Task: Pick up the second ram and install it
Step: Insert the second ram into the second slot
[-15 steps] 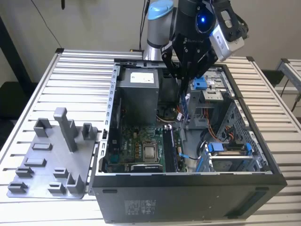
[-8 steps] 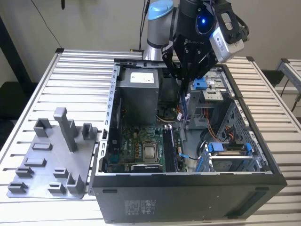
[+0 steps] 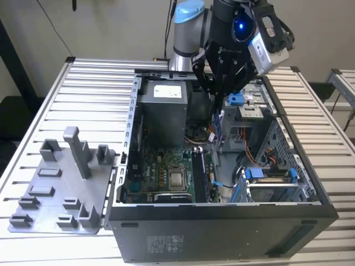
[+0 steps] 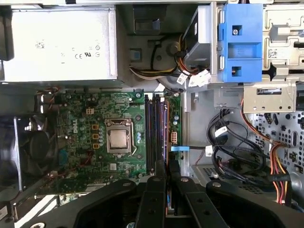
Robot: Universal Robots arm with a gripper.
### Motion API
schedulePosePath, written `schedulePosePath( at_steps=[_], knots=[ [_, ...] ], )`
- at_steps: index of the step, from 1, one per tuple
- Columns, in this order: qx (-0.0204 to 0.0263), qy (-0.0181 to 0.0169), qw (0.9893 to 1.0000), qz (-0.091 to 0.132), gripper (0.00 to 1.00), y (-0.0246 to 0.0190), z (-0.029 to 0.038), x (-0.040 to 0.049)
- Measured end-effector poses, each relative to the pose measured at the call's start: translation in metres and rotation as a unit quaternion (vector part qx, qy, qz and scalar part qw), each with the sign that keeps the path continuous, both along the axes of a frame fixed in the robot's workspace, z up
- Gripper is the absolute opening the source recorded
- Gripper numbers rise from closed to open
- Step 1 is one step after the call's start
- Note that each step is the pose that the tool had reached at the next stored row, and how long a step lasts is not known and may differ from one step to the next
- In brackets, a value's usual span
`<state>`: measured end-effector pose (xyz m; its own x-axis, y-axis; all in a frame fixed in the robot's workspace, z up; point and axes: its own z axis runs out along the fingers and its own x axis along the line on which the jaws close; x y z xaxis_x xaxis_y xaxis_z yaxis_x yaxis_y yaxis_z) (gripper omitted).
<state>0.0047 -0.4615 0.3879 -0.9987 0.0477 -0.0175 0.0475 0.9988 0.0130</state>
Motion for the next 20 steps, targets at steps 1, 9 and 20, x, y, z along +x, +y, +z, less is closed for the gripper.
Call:
schedulePosePath(
  at_steps=[1, 9, 20],
  knots=[
    [0.0001, 0.0, 1.0, 0.0, 0.14, 0.0, -0.0005, 0.0],
    [-0.0013, 0.0, 1.0, 0.0, 0.14, 0.0002, -0.0072, 0.0001],
    [-0.0017, 0.0, 1.0, 0.0, 0.14, 0.0003, -0.0176, 0.0001]
  ],
)
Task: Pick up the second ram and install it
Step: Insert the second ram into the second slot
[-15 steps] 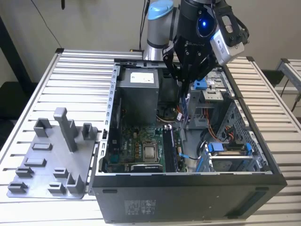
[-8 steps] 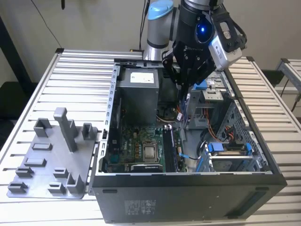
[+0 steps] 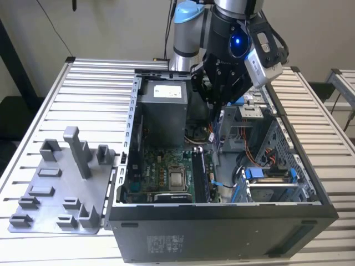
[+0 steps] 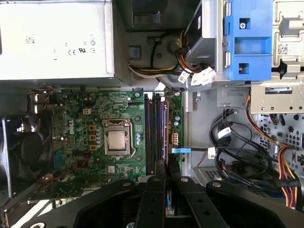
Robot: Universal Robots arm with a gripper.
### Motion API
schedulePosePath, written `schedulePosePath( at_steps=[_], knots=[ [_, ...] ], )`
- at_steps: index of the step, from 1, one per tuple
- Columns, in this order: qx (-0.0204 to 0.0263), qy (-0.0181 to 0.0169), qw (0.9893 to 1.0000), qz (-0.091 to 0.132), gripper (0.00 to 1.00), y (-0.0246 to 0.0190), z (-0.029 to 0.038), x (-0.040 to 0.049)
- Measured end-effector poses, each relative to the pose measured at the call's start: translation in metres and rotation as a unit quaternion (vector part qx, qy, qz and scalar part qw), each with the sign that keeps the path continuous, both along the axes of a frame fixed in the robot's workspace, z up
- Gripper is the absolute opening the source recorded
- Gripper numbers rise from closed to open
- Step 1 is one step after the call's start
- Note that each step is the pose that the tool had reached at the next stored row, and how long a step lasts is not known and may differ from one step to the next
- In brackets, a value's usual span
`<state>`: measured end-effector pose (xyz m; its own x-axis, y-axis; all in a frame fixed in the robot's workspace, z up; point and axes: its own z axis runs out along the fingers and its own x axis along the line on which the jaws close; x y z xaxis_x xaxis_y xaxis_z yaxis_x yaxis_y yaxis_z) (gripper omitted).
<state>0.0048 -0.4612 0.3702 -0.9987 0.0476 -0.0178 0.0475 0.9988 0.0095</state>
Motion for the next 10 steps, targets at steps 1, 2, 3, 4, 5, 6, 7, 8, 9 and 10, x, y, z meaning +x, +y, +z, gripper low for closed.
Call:
schedulePosePath(
  at_steps=[1, 2, 3, 4, 5, 6, 7, 8, 9, 10],
  knots=[
    [0.0, 0.0, 1.0, 0.0, 0.14, 0.0, -0.0012, 0.0],
    [0.0, 0.0, 1.0, 0.0, 0.14, 0.0, -0.0024, 0.0001],
    [0.0, 0.0, 1.0, 0.0, 0.14, 0.0, -0.0035, 0.0002],
    [0.0001, 0.0, 1.0, 0.0, 0.14, 0.0, -0.0046, 0.0003],
    [0.0001, 0.0, 1.0, 0.0, 0.14, 0.0, -0.0056, 0.0004],
    [0.0001, 0.0, 1.0, 0.0, 0.14, 0.0, -0.0066, 0.0007],
    [0.0, 0.0, 1.0, 0.0, 0.14, 0.0, -0.0075, 0.0007],
    [0.0, 0.0, 1.0, 0.0, 0.14, 0.0, -0.0084, 0.0007],
    [0.0, 0.0, 1.0, 0.0, 0.14, 0.0, -0.0096, 0.0007],
    [0.0, 0.0, 1.0, 0.0, 0.14, 0.0001, -0.0109, 0.0008]
  ],
)
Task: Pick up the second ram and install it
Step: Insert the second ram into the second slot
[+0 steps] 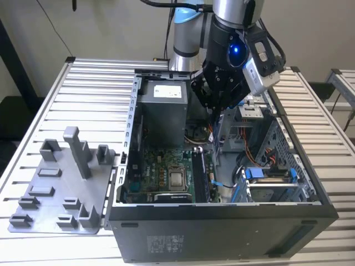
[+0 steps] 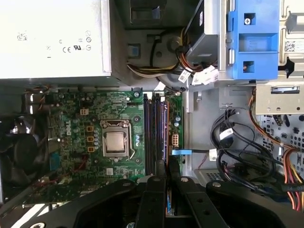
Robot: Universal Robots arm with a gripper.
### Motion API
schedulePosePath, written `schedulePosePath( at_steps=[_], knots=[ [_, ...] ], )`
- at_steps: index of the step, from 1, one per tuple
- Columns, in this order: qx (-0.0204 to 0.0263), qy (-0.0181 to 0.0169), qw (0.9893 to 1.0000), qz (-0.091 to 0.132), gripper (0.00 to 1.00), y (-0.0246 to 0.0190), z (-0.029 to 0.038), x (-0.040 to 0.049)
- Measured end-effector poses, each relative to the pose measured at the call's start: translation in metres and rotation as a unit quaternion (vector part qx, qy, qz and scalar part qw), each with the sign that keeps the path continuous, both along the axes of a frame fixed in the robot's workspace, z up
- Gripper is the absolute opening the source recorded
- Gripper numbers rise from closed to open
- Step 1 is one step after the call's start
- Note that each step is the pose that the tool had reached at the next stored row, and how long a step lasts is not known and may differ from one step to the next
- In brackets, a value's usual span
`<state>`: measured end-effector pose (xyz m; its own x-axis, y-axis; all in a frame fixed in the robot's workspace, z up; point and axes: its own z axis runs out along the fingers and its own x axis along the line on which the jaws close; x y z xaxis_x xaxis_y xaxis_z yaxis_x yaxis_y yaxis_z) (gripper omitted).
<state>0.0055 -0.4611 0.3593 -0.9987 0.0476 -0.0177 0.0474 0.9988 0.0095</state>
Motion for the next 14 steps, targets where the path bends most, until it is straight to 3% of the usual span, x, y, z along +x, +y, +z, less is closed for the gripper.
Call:
schedulePosePath(
  at_steps=[5, 11, 14],
  knots=[
    [-0.0023, 0.0, 1.0, 0.0, 0.14, 0.0002, -0.0086, 0.0002],
    [-0.0031, -0.0001, 1.0, 0.0, 0.14, 0.0, -0.0125, 0.0001],
    [-0.003, -0.0003, 1.0, 0.001, 0.14, 0.0, -0.0176, -0.0006]
  ],
)
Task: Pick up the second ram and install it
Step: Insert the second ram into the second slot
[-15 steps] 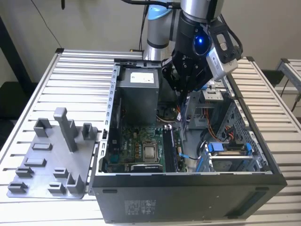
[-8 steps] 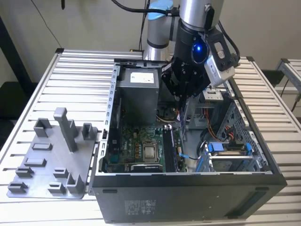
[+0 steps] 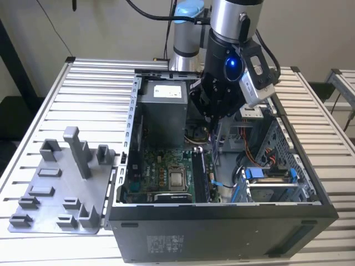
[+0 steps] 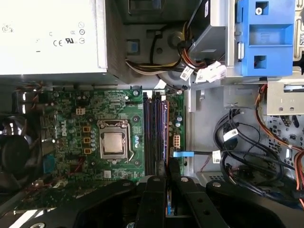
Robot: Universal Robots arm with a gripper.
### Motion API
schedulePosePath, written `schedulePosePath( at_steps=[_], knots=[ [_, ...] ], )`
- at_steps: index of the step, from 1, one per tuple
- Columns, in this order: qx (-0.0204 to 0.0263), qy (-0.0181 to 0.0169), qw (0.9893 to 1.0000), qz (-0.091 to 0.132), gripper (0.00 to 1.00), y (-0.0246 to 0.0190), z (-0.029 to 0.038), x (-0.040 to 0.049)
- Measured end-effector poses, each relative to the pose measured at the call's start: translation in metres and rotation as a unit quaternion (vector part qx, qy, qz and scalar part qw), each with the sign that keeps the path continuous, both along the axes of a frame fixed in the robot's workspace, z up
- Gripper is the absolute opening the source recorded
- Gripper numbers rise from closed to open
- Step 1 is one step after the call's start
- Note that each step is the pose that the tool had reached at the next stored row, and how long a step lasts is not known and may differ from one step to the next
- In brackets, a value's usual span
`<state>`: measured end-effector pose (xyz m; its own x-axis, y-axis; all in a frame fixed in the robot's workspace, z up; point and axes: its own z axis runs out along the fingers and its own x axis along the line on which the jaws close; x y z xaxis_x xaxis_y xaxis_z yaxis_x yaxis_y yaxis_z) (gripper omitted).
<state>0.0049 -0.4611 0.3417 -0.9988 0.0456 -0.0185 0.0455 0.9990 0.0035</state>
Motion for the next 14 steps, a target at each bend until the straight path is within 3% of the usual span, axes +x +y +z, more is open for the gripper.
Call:
schedulePosePath(
  at_steps=[14],
  knots=[
    [-0.0001, 0.0001, 1.0, 0.001, 0.14, 0.0001, -0.0224, -0.0049]
  ],
)
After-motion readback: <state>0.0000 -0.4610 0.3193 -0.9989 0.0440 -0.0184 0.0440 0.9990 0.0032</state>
